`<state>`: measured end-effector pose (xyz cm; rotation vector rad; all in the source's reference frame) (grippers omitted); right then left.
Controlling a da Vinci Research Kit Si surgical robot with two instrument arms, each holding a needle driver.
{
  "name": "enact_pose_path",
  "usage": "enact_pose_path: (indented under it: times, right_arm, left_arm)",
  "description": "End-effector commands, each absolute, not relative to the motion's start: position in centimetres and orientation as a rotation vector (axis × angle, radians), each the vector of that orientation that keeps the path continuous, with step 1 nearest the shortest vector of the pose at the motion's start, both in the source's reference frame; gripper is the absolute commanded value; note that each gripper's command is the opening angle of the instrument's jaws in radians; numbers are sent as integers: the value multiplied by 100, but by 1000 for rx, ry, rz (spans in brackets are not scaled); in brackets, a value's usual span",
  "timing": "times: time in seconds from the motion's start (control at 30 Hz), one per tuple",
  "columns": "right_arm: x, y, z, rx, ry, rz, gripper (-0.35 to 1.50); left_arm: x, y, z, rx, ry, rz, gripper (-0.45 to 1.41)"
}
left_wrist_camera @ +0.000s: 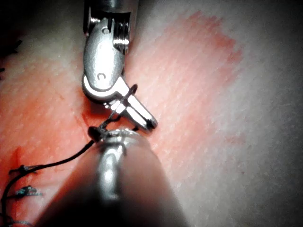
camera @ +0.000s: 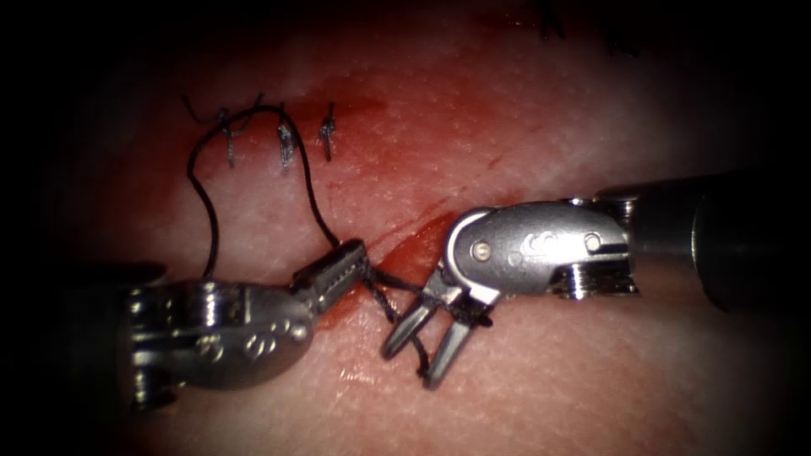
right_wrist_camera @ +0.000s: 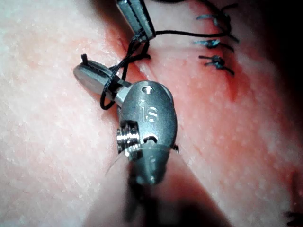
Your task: Wound Closure
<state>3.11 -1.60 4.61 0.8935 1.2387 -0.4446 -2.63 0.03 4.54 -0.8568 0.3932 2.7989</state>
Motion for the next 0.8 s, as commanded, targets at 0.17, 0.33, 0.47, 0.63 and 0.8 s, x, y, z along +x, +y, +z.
enact_pose_path:
  times: [0.17,0.33,0.47,0.63,0.8]
  right_arm:
    - [317,-155,456,906,1258,-435,-35]
    - [320,-150,444,917,1274,-421,-35]
    - [322,-144,444,909,1287,-400,-35]
    - [325,-136,448,905,1308,-376,-35]
    - [327,-124,450,900,1324,-347,-35]
  left_arm:
    - [-267,-3,459,-856,392,2800,-45]
    - [-264,-7,459,-844,400,2804,-45]
    - [-259,-24,459,-828,409,2816,-45]
    - [-248,-53,456,-795,434,2829,-45]
    - [-236,-72,444,-769,446,2832,-45]
